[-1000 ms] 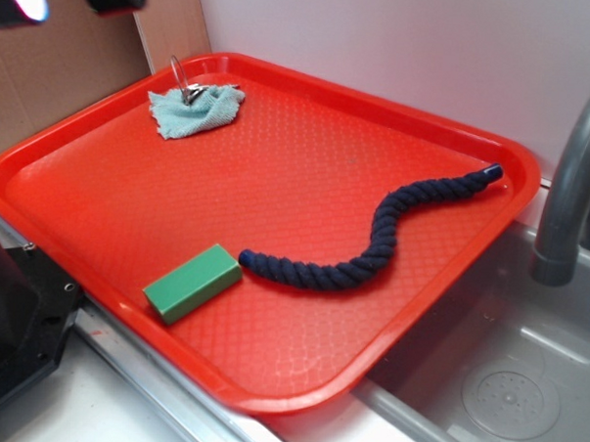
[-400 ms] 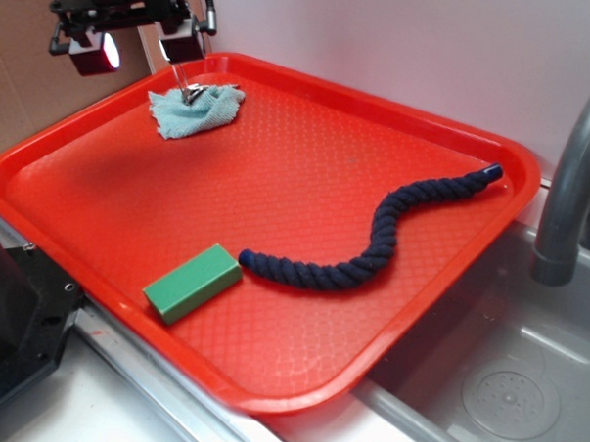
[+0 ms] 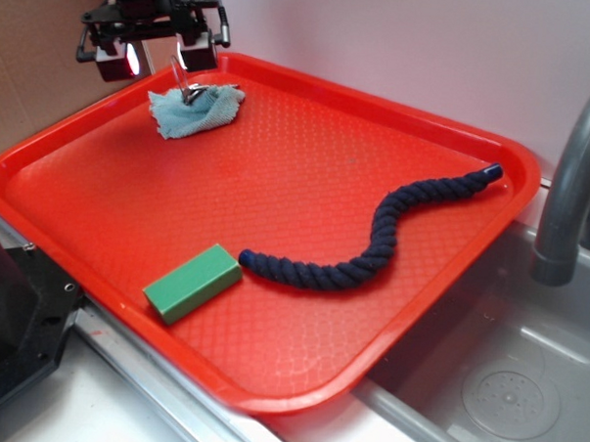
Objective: Grab the silver keys.
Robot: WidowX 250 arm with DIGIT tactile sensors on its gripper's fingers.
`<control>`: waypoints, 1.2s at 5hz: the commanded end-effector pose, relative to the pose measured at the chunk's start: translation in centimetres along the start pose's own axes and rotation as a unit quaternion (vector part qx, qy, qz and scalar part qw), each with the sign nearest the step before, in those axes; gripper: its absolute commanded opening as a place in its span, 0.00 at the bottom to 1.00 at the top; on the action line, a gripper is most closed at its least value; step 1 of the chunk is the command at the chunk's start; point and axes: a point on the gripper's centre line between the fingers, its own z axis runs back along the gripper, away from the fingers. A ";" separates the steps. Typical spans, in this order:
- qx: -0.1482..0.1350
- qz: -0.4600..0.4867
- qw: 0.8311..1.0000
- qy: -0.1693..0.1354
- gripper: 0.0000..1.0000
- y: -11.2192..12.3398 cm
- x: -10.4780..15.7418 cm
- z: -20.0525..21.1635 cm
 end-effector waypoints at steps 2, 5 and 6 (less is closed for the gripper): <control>0.001 -0.021 1.000 -0.015 0.00 -1.2 -0.2 0.1; 0.005 -0.033 0.999 -0.025 0.00 -1.4 -0.9 2.3; -0.020 -0.096 0.995 -0.001 0.00 -2.1 -1.8 7.4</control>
